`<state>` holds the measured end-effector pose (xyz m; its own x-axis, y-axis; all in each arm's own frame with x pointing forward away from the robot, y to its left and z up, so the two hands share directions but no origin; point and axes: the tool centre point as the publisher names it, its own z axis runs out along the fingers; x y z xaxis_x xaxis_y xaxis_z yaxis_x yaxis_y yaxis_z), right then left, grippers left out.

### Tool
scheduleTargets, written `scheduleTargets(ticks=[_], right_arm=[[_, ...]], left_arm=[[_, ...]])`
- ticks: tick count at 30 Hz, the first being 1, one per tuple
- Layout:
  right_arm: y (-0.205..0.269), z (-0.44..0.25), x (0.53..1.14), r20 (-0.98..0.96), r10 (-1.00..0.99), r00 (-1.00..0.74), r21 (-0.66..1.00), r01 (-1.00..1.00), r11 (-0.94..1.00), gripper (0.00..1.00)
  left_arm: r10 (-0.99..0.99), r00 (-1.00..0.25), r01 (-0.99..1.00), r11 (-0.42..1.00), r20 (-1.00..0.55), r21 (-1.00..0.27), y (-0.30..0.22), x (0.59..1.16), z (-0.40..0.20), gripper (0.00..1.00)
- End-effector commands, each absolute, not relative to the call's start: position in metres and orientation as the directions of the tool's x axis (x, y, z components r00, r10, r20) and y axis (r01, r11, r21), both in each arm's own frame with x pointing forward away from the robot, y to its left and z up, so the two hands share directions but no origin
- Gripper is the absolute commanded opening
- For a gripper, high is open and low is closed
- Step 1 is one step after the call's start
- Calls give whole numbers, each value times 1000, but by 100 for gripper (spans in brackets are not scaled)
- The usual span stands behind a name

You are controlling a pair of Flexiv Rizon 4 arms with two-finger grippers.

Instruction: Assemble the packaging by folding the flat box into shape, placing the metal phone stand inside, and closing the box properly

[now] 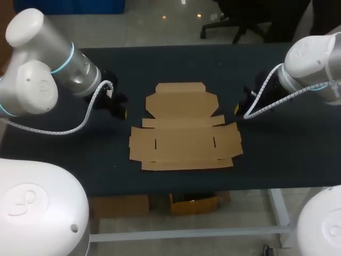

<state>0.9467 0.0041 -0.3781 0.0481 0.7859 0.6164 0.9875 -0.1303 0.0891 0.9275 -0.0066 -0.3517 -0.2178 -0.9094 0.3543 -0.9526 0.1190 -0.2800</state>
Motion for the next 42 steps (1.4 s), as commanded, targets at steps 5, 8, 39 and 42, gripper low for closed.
scheduleTargets(ticks=[5,8,39,42], right_arm=[[4,-388,947,629,773,77,72,985,-157,0],[4,-392,947,637,765,93,61,984,-170,0],[6,-405,953,654,755,32,83,990,-114,0],[6,-407,957,662,749,23,78,992,-100,0]], left_arm=[[-905,-222,-959,137,363,-247,-12,945,-365,0],[-900,-230,-959,147,369,-241,-13,949,-369,0],[-882,-230,-965,151,412,-216,-17,953,-380,0],[-880,-237,-963,157,412,-219,-19,954,-383,0]])
